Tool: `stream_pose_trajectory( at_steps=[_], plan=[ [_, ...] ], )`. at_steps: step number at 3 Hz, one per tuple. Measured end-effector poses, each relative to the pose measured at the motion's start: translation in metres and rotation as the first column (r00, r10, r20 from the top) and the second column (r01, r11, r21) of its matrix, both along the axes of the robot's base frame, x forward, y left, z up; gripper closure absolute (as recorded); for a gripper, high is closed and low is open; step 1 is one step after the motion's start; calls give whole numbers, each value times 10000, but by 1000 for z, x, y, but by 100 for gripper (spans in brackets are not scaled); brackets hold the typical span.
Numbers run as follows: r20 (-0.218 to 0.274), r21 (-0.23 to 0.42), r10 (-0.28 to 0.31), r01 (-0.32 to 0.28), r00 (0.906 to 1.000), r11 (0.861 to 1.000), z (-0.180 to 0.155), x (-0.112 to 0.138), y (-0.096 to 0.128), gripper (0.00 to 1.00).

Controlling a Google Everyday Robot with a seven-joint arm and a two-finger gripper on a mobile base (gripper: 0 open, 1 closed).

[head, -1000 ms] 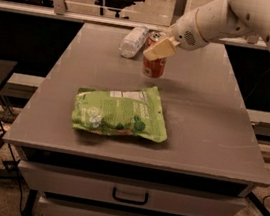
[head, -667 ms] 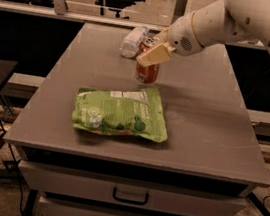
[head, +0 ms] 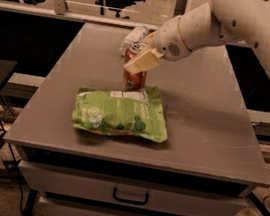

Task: Move coke can near green rice chip bag

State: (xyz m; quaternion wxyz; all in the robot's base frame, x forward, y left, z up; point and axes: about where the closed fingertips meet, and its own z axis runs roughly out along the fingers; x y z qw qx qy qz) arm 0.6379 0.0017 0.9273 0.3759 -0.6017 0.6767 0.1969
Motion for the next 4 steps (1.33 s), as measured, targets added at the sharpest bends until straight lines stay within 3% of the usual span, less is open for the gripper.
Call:
stream_pose_trajectory(
  at_steps=[1, 4],
  plan=[
    [-140, -247, 347, -350, 9993, 9991, -6, -4, 9, 100],
    [-641, -439, 633, -662, 9959, 9968, -25, 0, 9, 35]
  ],
)
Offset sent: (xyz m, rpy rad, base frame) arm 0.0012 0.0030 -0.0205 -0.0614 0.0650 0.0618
